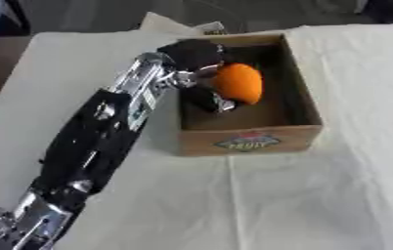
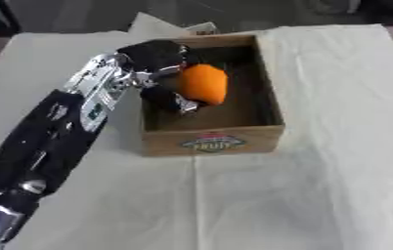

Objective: Pick up objects on the table and place them in the box.

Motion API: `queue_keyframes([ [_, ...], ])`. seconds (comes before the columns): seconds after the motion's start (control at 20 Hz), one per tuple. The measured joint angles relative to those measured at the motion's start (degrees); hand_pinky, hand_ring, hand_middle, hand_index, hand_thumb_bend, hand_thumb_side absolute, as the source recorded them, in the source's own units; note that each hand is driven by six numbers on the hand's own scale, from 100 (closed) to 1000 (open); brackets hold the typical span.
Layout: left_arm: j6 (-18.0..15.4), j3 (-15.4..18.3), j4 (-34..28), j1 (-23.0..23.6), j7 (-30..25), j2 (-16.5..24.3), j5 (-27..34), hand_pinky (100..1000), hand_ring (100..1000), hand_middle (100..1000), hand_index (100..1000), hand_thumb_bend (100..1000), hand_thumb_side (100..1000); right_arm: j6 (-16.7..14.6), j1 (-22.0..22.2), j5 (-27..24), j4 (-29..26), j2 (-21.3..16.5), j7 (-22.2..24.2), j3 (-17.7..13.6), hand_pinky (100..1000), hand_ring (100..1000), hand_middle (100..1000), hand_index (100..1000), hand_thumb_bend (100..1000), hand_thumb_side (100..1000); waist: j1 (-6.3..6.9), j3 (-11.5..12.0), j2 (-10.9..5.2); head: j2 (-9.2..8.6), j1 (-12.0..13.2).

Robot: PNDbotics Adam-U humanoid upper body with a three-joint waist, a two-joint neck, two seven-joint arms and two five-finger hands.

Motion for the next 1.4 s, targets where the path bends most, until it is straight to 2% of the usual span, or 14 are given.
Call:
queue_keyframes([
  [0.05, -0.4, 0.0, -0.4, 0.0, 0.2, 0.0, -1.3, 499, 764, 728, 945, 736, 855, 0.0, 0.0, 0.0, 0.0, 0.0, 0.0, 0.1, 868, 890, 517, 734, 100, 906, 0.0, 0.0, 0.0, 0.0, 0.0],
  [0.4, -2.5, -0.4, -2.0, 0.1, 1.7, 0.0, -7.3, 544, 802, 780, 993, 722, 846, 0.0, 0.0, -0.2, 0.0, 0.4, 0.4, 0.1, 869, 891, 517, 734, 100, 906, -0.04, -0.1, 0.01, 0.0, 0.3],
  [0.55, -2.8, -0.4, -2.8, 0.3, 2.7, 0.0, -7.7, 506, 776, 727, 947, 611, 835, 0.1, 0.0, -0.3, 0.0, 0.4, 0.5, 0.1, 870, 891, 516, 734, 100, 907, -0.04, -0.1, 0.01, 0.0, 0.4],
  [0.65, -2.0, -0.1, -3.9, 0.7, 4.5, 0.0, -7.3, 476, 756, 689, 929, 549, 845, 0.1, 0.0, -0.3, 0.0, 0.4, 0.5, 0.1, 870, 891, 516, 734, 100, 907, -0.04, 0.0, 0.01, 0.01, 0.3],
  [0.75, 0.2, 0.5, -6.3, 1.2, 7.4, 0.1, -6.1, 451, 738, 652, 915, 485, 823, 0.1, 0.1, -0.3, 0.0, 0.4, 0.5, 0.1, 870, 891, 516, 734, 100, 906, -0.04, 0.1, -0.01, 0.04, 0.2],
  [0.95, 7.1, 2.3, -13.1, 2.7, 14.6, 1.2, 1.4, 409, 708, 618, 897, 448, 793, 0.1, 0.3, -0.3, 0.0, 0.4, 0.5, 0.1, 870, 891, 517, 735, 100, 905, -0.03, 0.7, -0.24, 0.14, -0.4],
  [1.05, 10.9, 3.2, -17.3, 3.6, 18.0, 2.2, 6.6, 394, 691, 577, 873, 358, 737, 0.2, 0.5, -0.3, 0.0, 0.4, 0.4, 0.0, 870, 890, 517, 735, 100, 904, -0.03, 1.1, -0.5, 0.41, -1.0],
  [1.4, 22.7, 9.2, -32.8, 9.7, 23.9, 6.9, 23.4, 374, 664, 542, 838, 335, 690, -0.1, 0.5, -0.3, 0.0, 0.4, -0.6, -0.6, 866, 885, 519, 734, 100, 898, -0.66, 2.5, -1.82, 1.58, -3.6],
])
